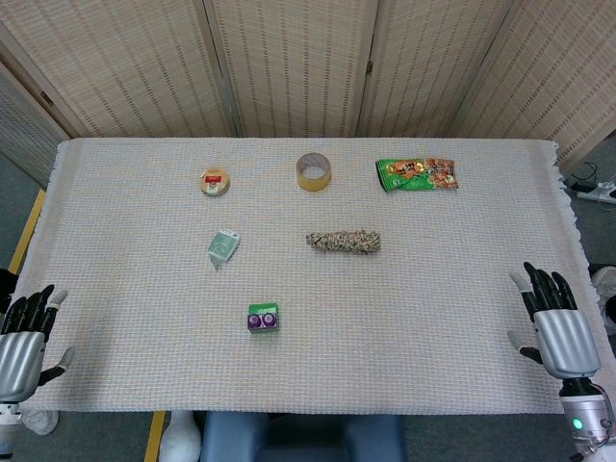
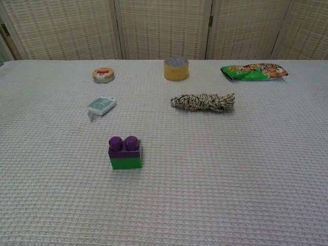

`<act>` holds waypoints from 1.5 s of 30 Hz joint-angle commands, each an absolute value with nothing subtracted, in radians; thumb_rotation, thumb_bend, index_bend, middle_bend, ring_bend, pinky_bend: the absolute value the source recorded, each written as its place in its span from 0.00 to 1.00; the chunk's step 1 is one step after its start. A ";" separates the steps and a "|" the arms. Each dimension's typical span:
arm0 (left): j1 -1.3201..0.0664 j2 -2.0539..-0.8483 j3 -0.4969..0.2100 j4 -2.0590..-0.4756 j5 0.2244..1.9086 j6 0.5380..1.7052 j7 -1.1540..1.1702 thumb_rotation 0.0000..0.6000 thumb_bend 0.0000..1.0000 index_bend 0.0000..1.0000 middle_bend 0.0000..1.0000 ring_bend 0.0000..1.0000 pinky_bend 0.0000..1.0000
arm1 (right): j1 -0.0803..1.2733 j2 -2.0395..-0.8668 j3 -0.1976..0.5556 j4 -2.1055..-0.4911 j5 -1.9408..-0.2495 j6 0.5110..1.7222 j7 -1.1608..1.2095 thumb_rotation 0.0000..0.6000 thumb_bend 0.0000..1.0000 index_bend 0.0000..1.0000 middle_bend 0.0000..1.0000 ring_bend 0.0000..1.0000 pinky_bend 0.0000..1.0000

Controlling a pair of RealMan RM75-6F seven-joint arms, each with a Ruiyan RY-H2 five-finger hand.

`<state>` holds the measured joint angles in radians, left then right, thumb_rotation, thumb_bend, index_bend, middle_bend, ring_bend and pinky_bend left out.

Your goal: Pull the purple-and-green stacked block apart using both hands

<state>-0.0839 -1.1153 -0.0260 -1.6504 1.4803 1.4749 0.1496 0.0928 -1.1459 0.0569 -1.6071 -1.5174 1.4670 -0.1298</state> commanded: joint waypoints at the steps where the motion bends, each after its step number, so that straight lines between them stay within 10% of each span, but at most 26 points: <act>1: -0.086 -1.118 -0.026 -1.649 1.481 1.471 0.153 1.00 0.37 0.01 0.00 0.01 0.08 | 0.090 -1.143 0.055 -1.605 -1.522 1.473 -0.121 1.00 0.29 0.00 0.00 0.00 0.00; 10: -0.095 -1.134 -0.019 -1.652 1.510 1.470 0.174 1.00 0.37 0.02 0.00 0.01 0.08 | 0.074 -1.125 0.042 -1.610 -1.543 1.496 -0.098 1.00 0.29 0.00 0.00 0.00 0.00; 21: -0.185 -1.218 -0.017 -1.615 1.627 1.412 -0.023 1.00 0.37 0.36 0.11 0.11 0.25 | 0.062 -1.129 0.038 -1.615 -1.561 1.522 -0.093 1.00 0.29 0.00 0.00 0.00 0.00; 45: -0.425 -1.393 -0.118 -1.764 1.448 1.122 0.227 1.00 0.27 0.41 0.04 0.00 0.12 | 0.056 -1.101 0.083 -1.617 -1.509 1.541 -0.020 1.00 0.29 0.00 0.00 0.00 0.00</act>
<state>-0.4028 -1.3604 -0.1017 -1.7803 1.4770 1.1414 0.1976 0.0566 -1.1020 0.0823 -1.6169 -1.5097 1.5406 -0.0222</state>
